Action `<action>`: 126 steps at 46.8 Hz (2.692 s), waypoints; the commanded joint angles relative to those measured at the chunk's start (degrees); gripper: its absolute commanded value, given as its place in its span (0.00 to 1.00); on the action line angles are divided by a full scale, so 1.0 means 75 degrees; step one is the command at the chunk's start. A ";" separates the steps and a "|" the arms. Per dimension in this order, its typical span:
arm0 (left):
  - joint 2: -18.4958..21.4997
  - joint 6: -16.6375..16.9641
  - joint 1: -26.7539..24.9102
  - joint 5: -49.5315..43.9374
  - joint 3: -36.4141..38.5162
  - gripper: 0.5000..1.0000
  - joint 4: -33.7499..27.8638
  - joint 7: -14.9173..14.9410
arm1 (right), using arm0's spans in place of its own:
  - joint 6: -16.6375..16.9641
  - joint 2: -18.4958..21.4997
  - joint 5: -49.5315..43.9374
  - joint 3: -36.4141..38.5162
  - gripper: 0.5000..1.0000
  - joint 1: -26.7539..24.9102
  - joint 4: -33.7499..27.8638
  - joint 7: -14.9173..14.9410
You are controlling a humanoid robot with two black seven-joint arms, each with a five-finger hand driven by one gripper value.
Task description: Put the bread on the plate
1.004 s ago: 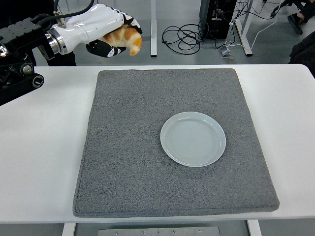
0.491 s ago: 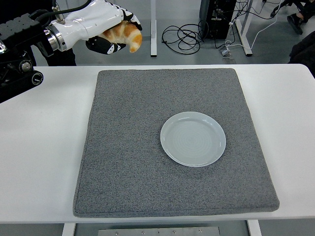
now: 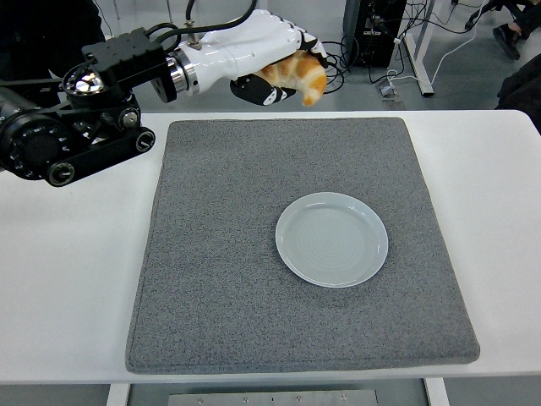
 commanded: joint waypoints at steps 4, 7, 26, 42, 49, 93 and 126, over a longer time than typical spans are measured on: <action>-0.0731 -0.0005 -0.0134 -0.0363 0.0024 0.00 0.0258 0.0009 | 0.0000 0.0000 0.0000 0.0001 1.00 -0.0001 0.0001 0.0001; -0.1071 -0.0005 -0.0181 -0.0457 0.0024 0.00 0.0398 0.0020 | 0.0000 0.0000 0.0000 0.0001 1.00 -0.0001 0.0001 0.0001; -0.2103 0.0007 -0.0240 -0.0492 0.0024 0.00 0.0622 0.0020 | 0.0000 0.0000 0.0000 0.0001 1.00 -0.0001 0.0001 0.0001; -0.2139 -0.0040 -0.0216 -0.0481 0.0293 0.00 0.0528 -0.0003 | 0.0000 0.0000 0.0000 0.0001 1.00 -0.0001 0.0001 0.0001; -0.2162 -0.0040 -0.0216 -0.0481 0.0293 0.00 0.0504 -0.0003 | 0.0000 0.0000 0.0000 0.0001 1.00 -0.0001 0.0001 0.0001; -0.2268 0.0229 0.1107 -0.0340 0.1711 0.00 0.0704 -0.0073 | 0.0000 0.0000 0.0000 0.0001 1.00 -0.0001 0.0001 0.0001; -0.2268 0.0604 0.1694 -0.0235 0.2262 0.00 0.1043 -0.0085 | 0.0000 0.0000 0.0000 0.0001 1.00 -0.0001 0.0001 0.0001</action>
